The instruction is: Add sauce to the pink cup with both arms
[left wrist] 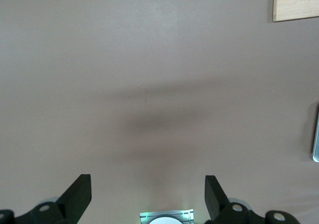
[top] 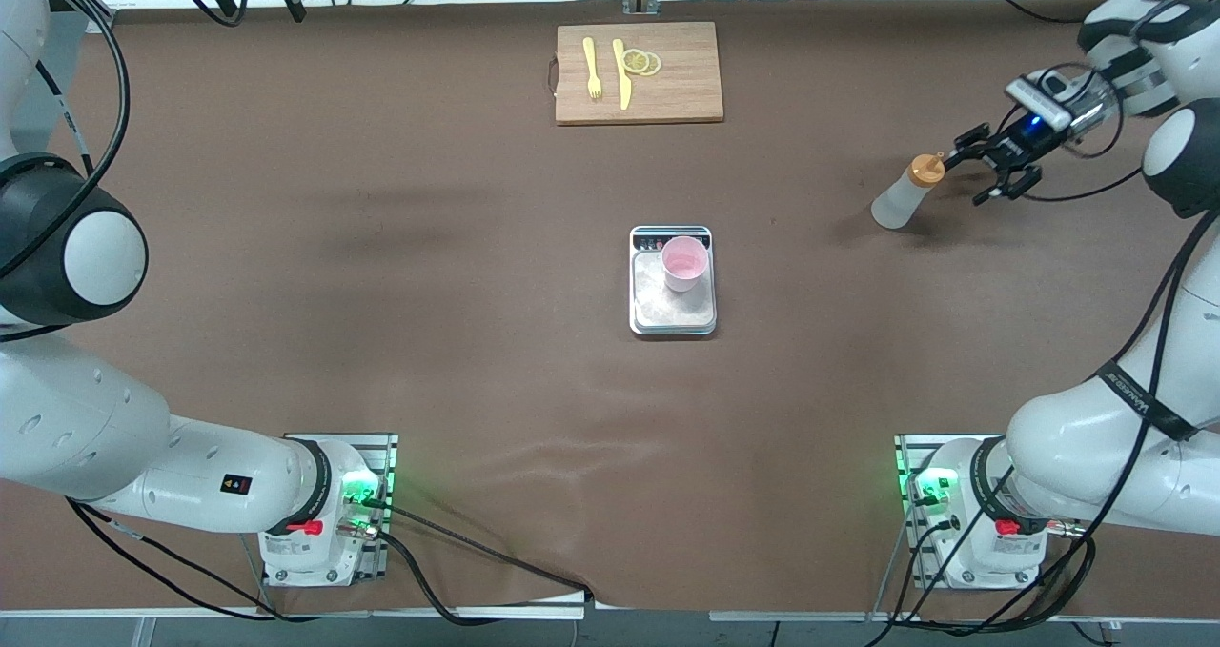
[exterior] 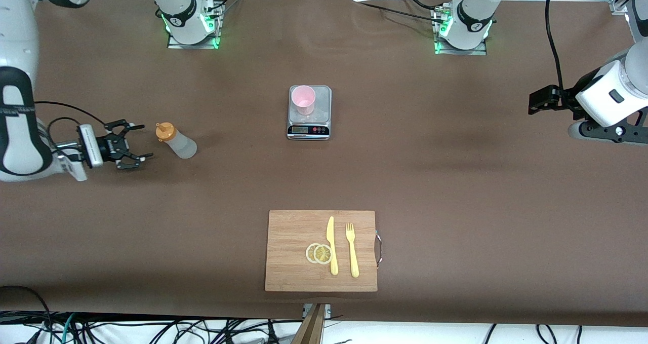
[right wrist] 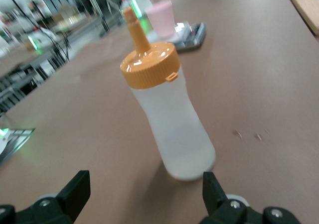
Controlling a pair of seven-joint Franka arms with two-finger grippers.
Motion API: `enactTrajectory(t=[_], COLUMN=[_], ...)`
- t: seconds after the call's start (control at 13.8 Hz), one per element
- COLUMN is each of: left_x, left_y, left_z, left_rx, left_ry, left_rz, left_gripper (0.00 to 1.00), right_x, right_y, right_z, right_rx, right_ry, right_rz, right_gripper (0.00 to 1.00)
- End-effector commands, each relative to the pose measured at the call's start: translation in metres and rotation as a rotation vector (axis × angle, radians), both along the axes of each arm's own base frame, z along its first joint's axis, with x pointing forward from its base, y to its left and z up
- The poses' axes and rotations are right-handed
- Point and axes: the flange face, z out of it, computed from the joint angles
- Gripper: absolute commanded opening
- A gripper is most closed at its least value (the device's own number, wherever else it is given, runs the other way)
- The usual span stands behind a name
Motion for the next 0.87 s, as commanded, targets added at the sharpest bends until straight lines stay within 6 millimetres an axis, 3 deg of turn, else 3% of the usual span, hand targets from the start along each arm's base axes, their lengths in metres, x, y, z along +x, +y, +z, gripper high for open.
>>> enactTrajectory(t=[0.0, 0.22, 0.43, 0.8], left_x=[0.006, 0.006, 0.007, 0.007], left_y=[0.002, 0.000, 0.000, -0.005], left_z=[0.004, 0.005, 0.002, 0.002], left_rx=[0.005, 0.005, 0.007, 0.009], left_ry=[-0.013, -0.015, -0.009, -0.009], left_rz=[-0.006, -0.009, -0.007, -0.015], left_gripper=[1.00, 1.00, 1.00, 1.00], right_x=[0.004, 0.002, -0.002, -0.009], right_y=[0.008, 0.034, 0.063, 0.142], right_z=[0.076, 0.144, 0.193, 0.270], right_rx=[-0.224, -0.463, -0.673, -1.037], right_ry=[-0.001, -0.004, 0.021, 0.025], right_rz=[-0.025, -0.105, -0.213, -0.452], right_gripper=[1.00, 1.00, 1.00, 1.00])
